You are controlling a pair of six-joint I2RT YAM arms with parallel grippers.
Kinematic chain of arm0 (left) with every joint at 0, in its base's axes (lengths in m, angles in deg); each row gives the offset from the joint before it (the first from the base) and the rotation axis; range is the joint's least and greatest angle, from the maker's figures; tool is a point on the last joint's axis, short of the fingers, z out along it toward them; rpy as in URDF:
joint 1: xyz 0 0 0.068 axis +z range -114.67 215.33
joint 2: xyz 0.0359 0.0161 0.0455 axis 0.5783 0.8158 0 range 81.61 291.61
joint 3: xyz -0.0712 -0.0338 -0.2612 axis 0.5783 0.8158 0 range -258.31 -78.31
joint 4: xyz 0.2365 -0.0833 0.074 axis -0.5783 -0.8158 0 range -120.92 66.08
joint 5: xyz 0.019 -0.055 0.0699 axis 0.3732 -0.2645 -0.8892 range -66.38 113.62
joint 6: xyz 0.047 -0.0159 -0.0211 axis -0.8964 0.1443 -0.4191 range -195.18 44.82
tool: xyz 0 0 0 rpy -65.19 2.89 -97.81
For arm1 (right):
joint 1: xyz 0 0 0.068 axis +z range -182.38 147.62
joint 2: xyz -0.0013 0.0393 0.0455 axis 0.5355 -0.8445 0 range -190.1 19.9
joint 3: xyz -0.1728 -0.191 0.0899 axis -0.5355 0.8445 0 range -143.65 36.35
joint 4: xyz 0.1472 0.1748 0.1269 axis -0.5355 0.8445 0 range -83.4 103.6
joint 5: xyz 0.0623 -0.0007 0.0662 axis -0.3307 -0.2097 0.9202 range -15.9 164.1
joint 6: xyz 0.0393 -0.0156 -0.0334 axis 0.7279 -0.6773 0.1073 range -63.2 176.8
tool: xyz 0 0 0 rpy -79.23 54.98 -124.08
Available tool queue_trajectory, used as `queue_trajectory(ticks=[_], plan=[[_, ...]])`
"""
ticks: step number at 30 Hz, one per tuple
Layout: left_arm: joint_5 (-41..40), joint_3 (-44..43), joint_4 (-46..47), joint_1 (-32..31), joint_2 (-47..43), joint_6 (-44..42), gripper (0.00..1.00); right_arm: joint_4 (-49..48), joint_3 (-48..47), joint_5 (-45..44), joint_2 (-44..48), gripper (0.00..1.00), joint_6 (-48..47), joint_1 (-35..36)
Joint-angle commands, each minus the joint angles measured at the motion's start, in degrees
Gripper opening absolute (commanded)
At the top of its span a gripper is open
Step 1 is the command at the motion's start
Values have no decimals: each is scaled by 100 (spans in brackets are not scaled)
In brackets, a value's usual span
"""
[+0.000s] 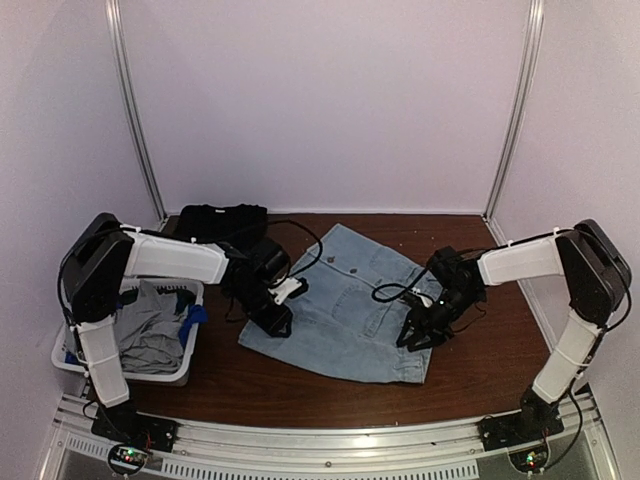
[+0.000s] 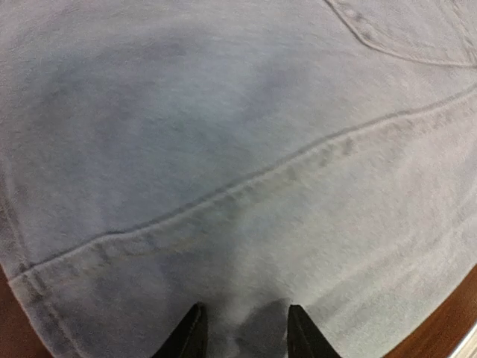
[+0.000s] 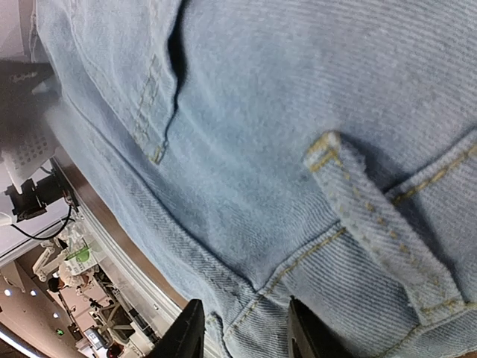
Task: Fold and stack the mixed laundry pile
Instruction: Rotate the flattened skirt at the center of the board, then pick up the flattened skirt from the center of the board.
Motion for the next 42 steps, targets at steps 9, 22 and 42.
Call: queue_trajectory(ticks=[9,22,42], plan=[[1413,977,-445,-1262,-1223,-350,29,79,-1939,-361,-482,39,-621,-434],[162,-708,244,32,-962,140,62,-322,-1882,-127,-335,44,41,-1281],[149,-3688,-779,1501,1615,-557,62,341,-5135,-1108,-2907,65,-1042,-1249]])
